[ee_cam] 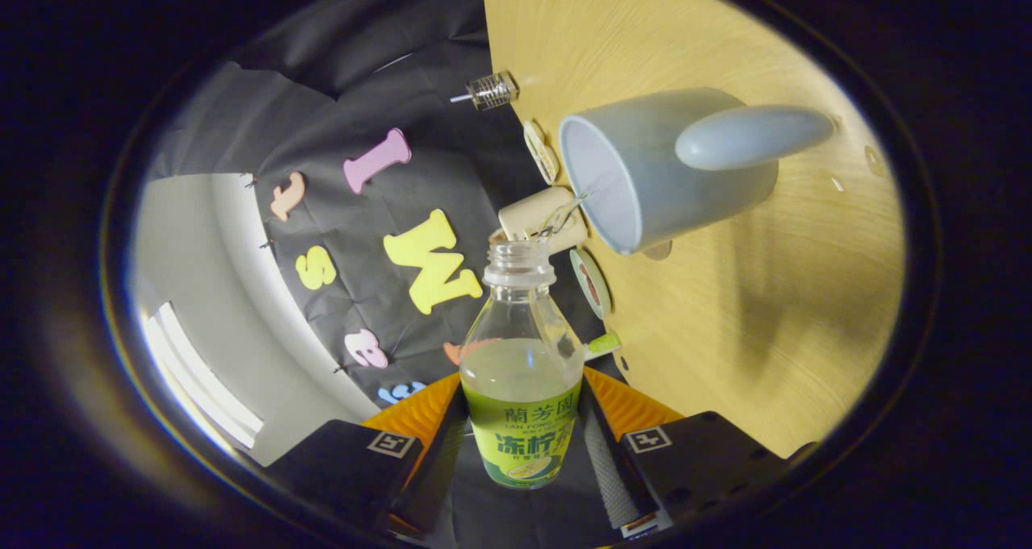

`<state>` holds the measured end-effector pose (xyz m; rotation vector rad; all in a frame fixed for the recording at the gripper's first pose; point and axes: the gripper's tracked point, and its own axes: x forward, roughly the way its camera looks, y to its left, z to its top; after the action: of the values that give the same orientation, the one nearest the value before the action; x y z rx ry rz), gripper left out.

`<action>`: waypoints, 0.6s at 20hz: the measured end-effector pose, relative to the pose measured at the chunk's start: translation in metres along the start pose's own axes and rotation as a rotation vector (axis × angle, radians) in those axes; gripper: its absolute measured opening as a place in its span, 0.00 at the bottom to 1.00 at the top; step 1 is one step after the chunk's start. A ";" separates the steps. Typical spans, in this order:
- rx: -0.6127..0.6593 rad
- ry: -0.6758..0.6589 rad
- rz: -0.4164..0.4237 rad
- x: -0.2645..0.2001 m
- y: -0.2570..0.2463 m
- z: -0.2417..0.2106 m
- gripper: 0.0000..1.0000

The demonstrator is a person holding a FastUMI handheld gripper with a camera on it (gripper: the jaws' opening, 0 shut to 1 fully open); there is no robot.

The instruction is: Take the bottle from table, then pour the juice into the cup, finally place the bottle on the coaster

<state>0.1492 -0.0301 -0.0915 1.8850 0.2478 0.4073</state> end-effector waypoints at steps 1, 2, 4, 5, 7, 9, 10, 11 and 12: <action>0.006 0.003 0.007 -0.001 0.002 0.000 0.79; 0.011 0.007 0.013 -0.002 0.004 0.001 0.79; 0.016 0.015 0.025 -0.005 0.008 -0.001 0.79; 0.019 0.014 0.029 -0.004 0.011 0.000 0.79; 0.020 0.014 0.037 -0.003 0.017 0.000 0.79; 0.026 0.016 0.054 -0.002 0.023 -0.001 0.79; 0.030 0.014 0.069 -0.002 0.027 0.000 0.79; 0.037 0.009 0.080 -0.002 0.031 0.001 0.79; 0.047 0.006 0.090 -0.002 0.033 0.003 0.79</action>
<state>0.1472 -0.0449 -0.0615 1.9461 0.1786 0.4722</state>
